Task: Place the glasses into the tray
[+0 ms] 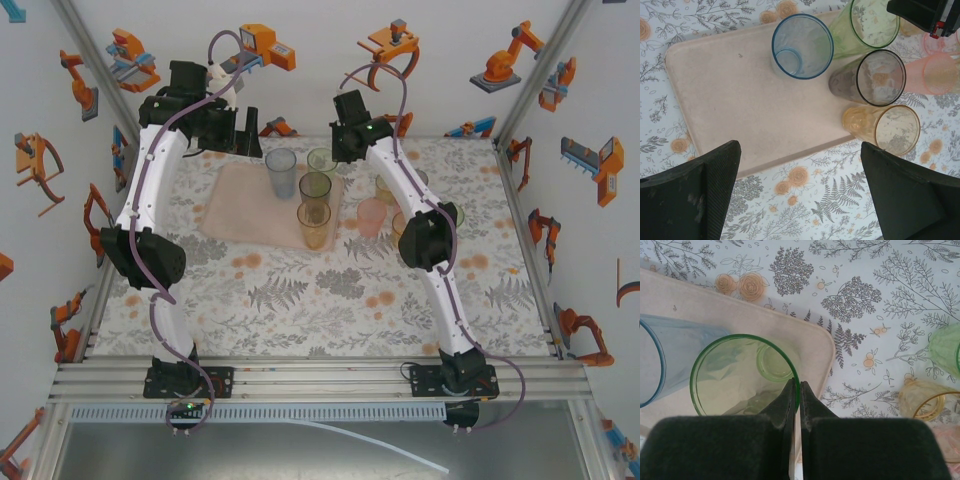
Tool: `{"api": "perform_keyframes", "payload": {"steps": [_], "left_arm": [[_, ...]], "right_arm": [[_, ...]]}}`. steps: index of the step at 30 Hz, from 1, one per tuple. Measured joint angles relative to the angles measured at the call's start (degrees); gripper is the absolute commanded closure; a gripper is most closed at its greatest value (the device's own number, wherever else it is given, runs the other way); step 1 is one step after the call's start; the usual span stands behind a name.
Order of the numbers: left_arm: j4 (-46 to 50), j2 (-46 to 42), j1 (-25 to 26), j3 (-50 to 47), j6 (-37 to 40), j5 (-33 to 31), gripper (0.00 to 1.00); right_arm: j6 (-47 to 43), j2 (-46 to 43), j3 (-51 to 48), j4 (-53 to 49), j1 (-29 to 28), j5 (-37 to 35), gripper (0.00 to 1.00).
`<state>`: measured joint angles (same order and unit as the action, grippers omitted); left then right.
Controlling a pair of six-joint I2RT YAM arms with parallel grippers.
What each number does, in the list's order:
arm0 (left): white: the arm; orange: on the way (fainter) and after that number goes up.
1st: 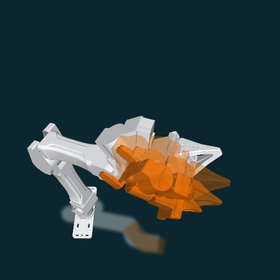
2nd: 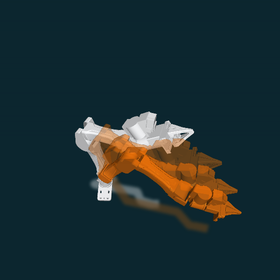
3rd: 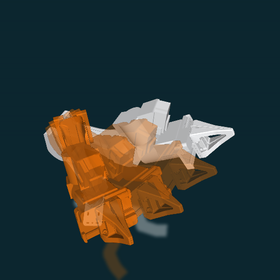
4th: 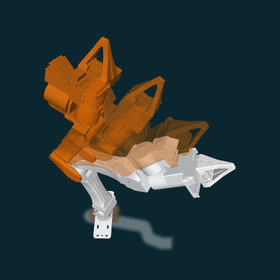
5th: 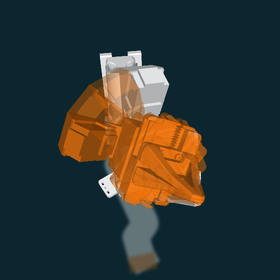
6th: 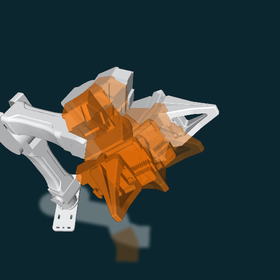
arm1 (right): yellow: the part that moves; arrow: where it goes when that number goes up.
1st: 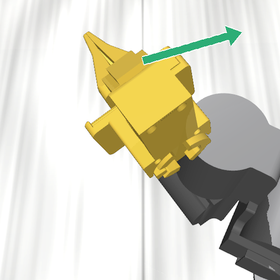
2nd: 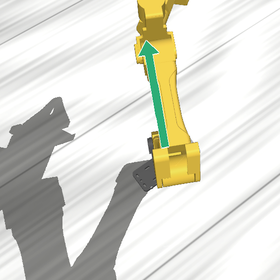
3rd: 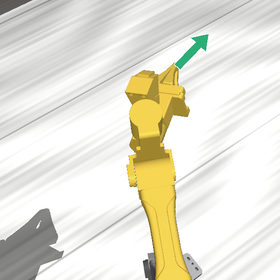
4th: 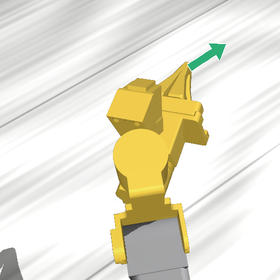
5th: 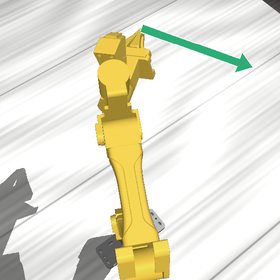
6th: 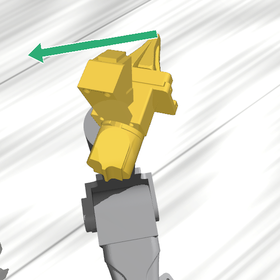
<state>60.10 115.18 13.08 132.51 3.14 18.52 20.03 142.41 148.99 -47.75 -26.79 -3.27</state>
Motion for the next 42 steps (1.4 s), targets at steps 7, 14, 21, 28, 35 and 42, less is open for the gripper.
{"api": "perform_keyframes", "payload": {"steps": [7, 14, 21, 28, 35, 42], "left_arm": [[0.00, 0.00, 0.00, 0.00, -0.02, 0.00, 0.03], [0.00, 0.00, 0.02, 0.00, -0.02, 0.02, 0.03], [0.00, 0.00, 0.02, 0.00, -0.07, 0.22, 0.03], [0.00, 0.00, 0.02, 0.00, -0.22, 0.42, 0.03], [0.00, 0.00, 0.07, 0.00, -0.24, 0.42, 0.03], [0.00, 0.00, 0.39, 0.00, -0.24, 0.39, 0.03]], "right_arm": [[-0.20, 0.00, 0.02, 0.00, 0.00, -0.02, 0.95], [-0.37, 0.00, 0.92, -0.94, 0.00, -0.52, 0.96], [-0.39, 0.00, 2.01, -1.05, 0.00, -0.63, 0.96], [-0.55, 0.00, 2.03, -1.73, 0.00, -1.25, 0.97], [-1.49, 0.00, 2.03, -2.64, 0.00, -3.28, 0.97], [-1.68, 0.00, 2.03, -2.64, 0.00, -3.67, 0.93]]}}
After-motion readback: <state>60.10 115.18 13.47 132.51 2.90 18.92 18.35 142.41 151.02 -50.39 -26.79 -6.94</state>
